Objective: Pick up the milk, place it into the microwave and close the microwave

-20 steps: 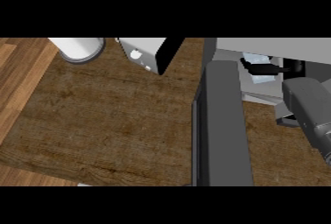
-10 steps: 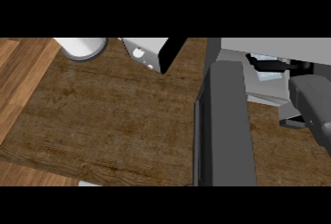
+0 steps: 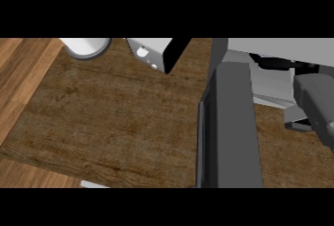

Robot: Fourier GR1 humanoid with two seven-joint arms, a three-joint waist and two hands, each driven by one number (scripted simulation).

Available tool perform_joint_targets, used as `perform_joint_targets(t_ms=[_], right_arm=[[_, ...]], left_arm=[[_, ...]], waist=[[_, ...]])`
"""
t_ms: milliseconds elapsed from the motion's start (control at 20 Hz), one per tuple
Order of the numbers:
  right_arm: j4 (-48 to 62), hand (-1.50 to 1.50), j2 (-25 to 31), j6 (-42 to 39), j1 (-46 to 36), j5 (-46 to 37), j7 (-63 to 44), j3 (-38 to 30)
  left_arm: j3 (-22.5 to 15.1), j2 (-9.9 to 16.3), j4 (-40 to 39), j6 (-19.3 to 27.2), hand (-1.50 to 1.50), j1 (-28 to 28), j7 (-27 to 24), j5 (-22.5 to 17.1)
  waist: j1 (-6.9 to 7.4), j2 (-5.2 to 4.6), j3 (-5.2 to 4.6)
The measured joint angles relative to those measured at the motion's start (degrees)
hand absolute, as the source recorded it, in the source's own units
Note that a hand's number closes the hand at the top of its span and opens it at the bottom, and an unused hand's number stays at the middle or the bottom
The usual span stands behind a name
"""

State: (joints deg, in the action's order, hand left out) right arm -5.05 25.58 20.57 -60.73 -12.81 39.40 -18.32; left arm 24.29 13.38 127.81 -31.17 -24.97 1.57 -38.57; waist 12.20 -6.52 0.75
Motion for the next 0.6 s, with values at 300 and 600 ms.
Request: perform_joint_targets(t_ms=[300,600], right_arm=[[0.4,-1.50,-3.7,-5.3,-2.5,-0.5,-0.1,0.8],[1.7,-1.50,-7.1,-3.3,-5.8,-3.0,-4.6,3.1]], left_arm=[[-0.5,0.5,-1.0,0.0,-1.50,1.3,0.4,0.8],[-1.1,0.9,-2.2,0.1,-1.50,2.5,0.8,1.7]], waist=[[0.44,0.48,-0.17],[0.65,0.99,-0.44]])
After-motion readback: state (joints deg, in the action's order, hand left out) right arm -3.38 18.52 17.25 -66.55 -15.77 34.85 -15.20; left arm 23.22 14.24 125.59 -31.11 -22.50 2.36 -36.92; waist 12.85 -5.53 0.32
